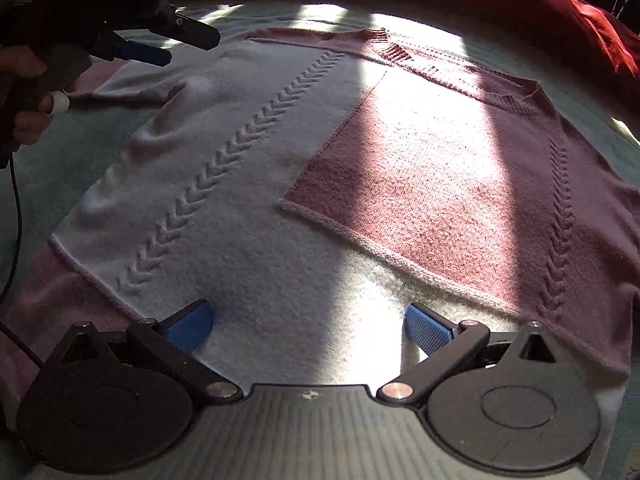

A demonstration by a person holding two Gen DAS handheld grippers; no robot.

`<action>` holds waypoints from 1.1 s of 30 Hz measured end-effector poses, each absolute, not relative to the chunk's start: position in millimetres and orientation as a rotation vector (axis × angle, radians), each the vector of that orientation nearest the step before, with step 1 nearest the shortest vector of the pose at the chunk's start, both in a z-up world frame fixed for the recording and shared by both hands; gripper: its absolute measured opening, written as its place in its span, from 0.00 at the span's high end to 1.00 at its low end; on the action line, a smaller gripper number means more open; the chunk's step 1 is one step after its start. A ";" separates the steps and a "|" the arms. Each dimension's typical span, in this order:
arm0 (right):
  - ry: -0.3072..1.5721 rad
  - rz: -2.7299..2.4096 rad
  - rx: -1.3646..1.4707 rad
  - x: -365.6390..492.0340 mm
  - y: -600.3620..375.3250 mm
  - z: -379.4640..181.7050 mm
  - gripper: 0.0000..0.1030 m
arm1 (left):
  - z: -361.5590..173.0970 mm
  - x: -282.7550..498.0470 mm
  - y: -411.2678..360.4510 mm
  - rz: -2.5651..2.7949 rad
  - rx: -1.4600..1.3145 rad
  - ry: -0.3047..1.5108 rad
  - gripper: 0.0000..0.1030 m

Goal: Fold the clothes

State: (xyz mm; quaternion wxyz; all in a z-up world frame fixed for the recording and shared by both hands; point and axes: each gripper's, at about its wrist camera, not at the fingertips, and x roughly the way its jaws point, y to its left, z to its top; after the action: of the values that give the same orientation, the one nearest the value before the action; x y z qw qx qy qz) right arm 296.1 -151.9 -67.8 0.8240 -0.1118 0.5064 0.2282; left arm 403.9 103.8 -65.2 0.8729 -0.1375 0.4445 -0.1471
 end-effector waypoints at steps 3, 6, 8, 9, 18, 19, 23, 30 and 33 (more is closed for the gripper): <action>1.083 0.491 -0.233 297.8 -153.2 -66.7 0.00 | -74.5 388.5 110.4 -0.288 -0.293 0.956 0.01; 1.092 0.496 -0.241 298.2 -152.5 -64.4 0.00 | -68.7 371.1 116.8 -0.299 -0.241 0.987 0.01; 1.102 0.496 -0.241 299.8 -150.5 -60.3 0.00 | -60.6 366.6 126.2 -0.282 -0.223 1.014 0.01; 1.107 0.496 -0.241 300.7 -149.5 -58.1 0.00 | -54.5 365.2 133.4 -0.270 -0.213 1.004 0.01; 1.032 0.536 -0.187 311.0 -126.3 -34.3 0.00 | -44.3 394.8 269.6 0.078 -0.231 0.848 0.01; 1.025 0.542 -0.189 310.9 -121.7 -33.2 0.00 | -48.2 395.0 287.5 0.112 -0.243 0.843 0.01; 1.020 0.567 -0.205 307.5 -106.2 -34.8 0.00 | -67.8 384.1 351.2 0.235 -0.423 0.835 0.01; 1.040 0.586 -0.205 305.0 -90.7 -37.7 0.00 | -64.6 364.7 388.9 0.329 -0.480 0.786 0.01; 1.033 0.591 -0.213 305.1 -86.1 -35.9 0.00 | -56.9 367.7 388.3 0.292 -0.502 0.765 0.01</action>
State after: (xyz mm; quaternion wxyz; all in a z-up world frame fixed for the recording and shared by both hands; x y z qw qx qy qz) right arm 305.1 -86.1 -35.9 0.8227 -0.1000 0.4857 0.2780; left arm 367.7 388.3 -56.9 0.8870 -0.2413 0.3678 0.1405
